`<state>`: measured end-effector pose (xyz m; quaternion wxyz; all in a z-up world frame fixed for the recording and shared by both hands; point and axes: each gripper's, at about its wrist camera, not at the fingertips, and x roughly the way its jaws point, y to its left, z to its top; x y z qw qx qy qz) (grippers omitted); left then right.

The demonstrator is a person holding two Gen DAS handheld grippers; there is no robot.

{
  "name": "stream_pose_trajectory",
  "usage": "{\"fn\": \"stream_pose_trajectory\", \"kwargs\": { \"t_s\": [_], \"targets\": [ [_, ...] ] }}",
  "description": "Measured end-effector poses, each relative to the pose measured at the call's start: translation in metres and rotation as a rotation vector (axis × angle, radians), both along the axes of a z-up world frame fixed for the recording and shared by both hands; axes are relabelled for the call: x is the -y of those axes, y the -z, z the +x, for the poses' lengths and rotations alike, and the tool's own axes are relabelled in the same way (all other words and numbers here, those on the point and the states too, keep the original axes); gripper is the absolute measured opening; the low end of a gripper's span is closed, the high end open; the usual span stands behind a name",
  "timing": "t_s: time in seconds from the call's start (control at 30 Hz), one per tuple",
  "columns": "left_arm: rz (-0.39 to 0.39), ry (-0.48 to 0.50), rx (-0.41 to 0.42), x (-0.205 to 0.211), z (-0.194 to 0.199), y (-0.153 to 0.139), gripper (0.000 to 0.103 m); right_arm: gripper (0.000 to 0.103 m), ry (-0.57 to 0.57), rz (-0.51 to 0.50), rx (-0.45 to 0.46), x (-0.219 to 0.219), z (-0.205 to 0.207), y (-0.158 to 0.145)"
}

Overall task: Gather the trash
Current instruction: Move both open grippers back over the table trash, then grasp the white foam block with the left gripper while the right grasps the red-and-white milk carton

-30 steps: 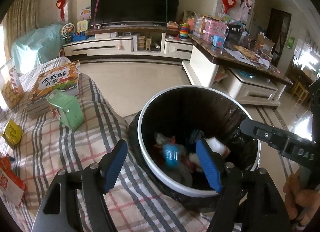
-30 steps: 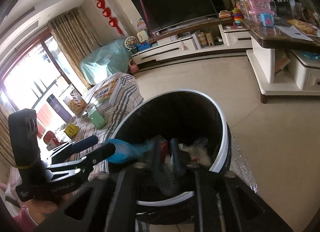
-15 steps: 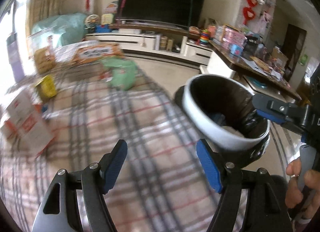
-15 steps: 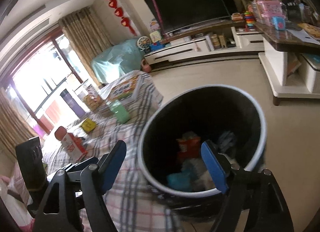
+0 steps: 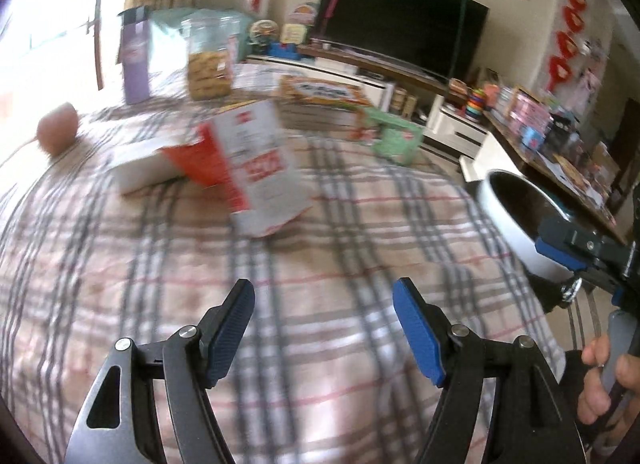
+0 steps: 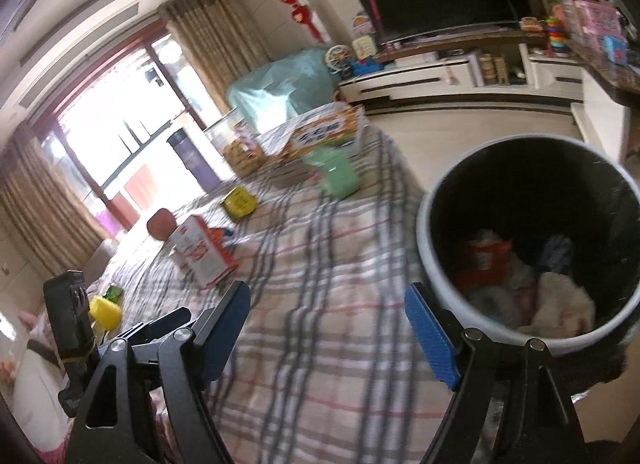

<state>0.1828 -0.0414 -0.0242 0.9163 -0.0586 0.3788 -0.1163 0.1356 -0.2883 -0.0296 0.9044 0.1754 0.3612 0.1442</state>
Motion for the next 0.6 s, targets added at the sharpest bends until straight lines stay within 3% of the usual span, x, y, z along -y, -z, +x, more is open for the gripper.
{"fn": "stream_pose_trajectory", "kwargs": {
  "t_s": [0.3,0.6],
  "targets": [
    [0.012,-0.1,-0.008,-0.05,-0.016,-0.002,0.071,0.081,-0.113,-0.013,-0.012,-0.055,0.009,0.008],
    [0.031,-0.143,-0.024,-0.084,0.003,0.002,0.071,0.081,-0.188,-0.019,-0.024,-0.095,0.024,0.017]
  ]
}}
